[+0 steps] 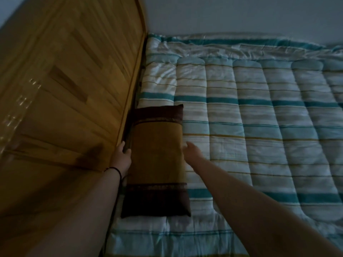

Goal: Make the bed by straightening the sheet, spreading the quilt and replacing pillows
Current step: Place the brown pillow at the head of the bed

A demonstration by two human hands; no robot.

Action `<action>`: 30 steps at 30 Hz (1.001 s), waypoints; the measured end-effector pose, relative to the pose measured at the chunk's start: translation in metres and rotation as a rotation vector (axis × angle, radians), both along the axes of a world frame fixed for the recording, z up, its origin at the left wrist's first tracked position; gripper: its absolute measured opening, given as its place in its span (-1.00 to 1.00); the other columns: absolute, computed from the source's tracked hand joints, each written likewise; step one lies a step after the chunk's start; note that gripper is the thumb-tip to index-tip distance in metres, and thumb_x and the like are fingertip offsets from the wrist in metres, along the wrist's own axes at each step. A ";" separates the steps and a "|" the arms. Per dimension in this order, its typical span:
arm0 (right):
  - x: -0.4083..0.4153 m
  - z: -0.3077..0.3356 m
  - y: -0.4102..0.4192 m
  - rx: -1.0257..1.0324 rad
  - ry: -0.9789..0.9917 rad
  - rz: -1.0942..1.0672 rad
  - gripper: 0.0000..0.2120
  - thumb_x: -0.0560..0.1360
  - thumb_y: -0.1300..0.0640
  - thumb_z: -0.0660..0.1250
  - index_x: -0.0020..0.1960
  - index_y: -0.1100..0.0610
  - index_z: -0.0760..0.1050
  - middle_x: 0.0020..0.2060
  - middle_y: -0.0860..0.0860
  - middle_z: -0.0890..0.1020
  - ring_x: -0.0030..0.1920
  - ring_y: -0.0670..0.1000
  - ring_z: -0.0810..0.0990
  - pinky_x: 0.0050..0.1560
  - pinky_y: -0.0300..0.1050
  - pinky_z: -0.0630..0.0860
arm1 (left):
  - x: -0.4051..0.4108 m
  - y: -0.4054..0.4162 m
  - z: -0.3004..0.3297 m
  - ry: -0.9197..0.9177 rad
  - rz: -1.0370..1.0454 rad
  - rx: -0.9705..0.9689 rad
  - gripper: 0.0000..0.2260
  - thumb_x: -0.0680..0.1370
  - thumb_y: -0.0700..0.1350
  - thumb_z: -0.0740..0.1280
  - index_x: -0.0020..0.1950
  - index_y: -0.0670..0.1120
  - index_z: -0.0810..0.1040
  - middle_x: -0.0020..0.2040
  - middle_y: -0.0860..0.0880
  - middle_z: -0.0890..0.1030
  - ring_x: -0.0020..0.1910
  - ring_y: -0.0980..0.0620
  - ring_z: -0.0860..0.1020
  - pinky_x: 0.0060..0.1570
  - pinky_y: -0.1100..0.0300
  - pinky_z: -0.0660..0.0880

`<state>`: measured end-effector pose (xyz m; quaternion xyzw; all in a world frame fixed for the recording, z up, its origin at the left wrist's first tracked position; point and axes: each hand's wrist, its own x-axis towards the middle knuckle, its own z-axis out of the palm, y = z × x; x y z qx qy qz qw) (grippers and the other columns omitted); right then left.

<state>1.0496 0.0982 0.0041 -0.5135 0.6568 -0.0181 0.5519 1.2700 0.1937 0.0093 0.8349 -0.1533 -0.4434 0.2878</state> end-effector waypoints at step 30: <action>-0.308 0.327 0.143 -0.596 0.391 0.421 -0.43 0.68 -0.03 0.09 0.60 -0.12 -0.08 0.59 0.09 0.10 0.55 0.18 0.16 0.49 0.30 0.15 | -0.311 0.045 0.335 -0.916 -1.371 -0.141 -0.61 0.64 0.05 0.09 0.48 0.23 0.22 0.56 0.15 0.14 0.55 -0.03 0.08 0.38 -0.36 0.14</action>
